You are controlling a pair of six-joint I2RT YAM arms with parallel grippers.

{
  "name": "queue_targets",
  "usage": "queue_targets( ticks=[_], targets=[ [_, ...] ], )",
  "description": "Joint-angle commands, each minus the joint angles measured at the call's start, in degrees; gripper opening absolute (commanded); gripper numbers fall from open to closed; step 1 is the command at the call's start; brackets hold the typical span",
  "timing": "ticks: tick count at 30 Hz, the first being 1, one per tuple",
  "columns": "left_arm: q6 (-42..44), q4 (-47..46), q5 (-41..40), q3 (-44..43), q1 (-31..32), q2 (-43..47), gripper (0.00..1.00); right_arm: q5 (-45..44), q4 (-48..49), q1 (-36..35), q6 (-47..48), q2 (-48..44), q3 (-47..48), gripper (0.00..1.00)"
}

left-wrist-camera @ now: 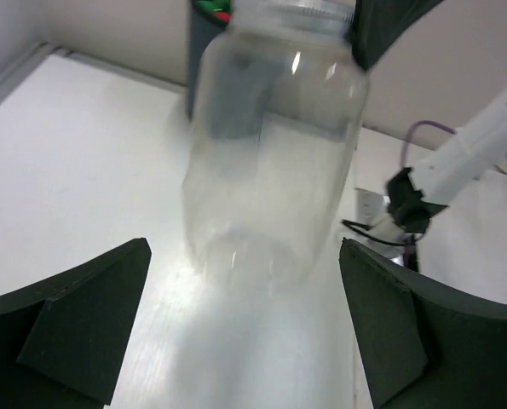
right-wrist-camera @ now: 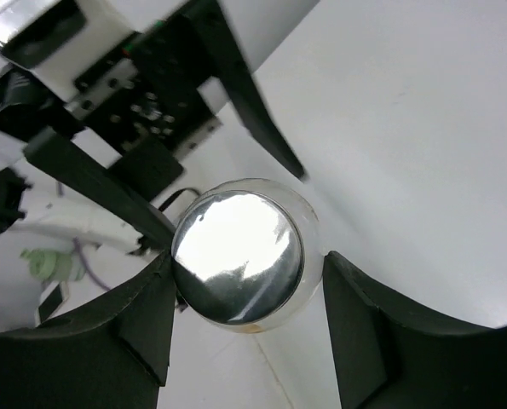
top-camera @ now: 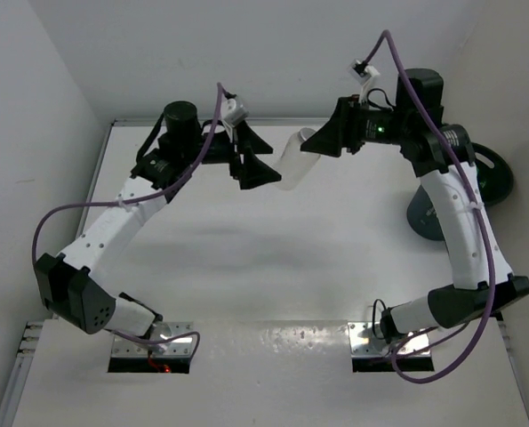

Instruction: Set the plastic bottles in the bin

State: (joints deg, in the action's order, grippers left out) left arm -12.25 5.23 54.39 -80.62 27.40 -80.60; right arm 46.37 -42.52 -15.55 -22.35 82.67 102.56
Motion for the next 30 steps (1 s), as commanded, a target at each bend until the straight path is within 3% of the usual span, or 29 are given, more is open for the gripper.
queue_targets(
  ticks=[1,2,5,6,8,9,11,12,15,20,23,30],
  targets=[
    [3.6,4.6,-2.9,-1.6,-4.5,3.6,1.0,-3.8,-0.8,3.8,2.2,-3.0,1.6,0.0],
    [4.2,5.3,-1.3,-1.6,-6.7,4.1,1.0,-5.0,-1.3,6.2,5.4,-3.2,1.7,0.0],
    [7.3,8.7,-0.8,-2.2,-11.1,4.1,1.0,-19.4,-2.9,8.9,10.5,-5.9,1.1,0.0],
    [7.9,9.3,-0.3,-2.2,-12.2,4.1,1.0,-28.5,-2.2,9.7,11.4,-6.2,0.6,0.0],
    [9.1,9.9,0.6,-2.2,-15.2,4.1,1.0,-34.9,-0.4,11.8,14.6,-7.4,0.4,0.0],
    [9.1,9.9,1.4,-1.5,-16.0,4.7,1.0,-42.0,0.4,13.2,15.9,-7.4,1.1,0.0],
    [9.1,9.9,1.9,-0.7,-16.6,4.7,1.0,-44.9,0.6,14.8,20.4,-6.4,3.5,0.0],
    [9.1,9.9,2.7,-0.2,-17.3,4.7,1.0,-51.1,0.4,15.1,21.8,-5.9,5.3,0.0],
    [9.1,9.9,3.9,-0.2,-17.3,4.1,1.0,-61.6,3.5,14.8,33.6,-5.9,4.8,0.0],
    [9.6,11.7,4.4,-1.3,-17.3,2.8,1.0,-69.9,5.1,15.1,42.4,-5.5,3.1,0.0],
    [10.2,12.3,4.4,-2.3,-17.3,1.1,1.0,-74.8,8.1,17.2,47.9,-7.2,-2.6,0.0],
    [11.9,14.4,3.7,-4.2,-16.8,-2.2,1.0,-79.0,13.6,21.2,53.6,-9.3,-12.2,0.0]
  ],
)
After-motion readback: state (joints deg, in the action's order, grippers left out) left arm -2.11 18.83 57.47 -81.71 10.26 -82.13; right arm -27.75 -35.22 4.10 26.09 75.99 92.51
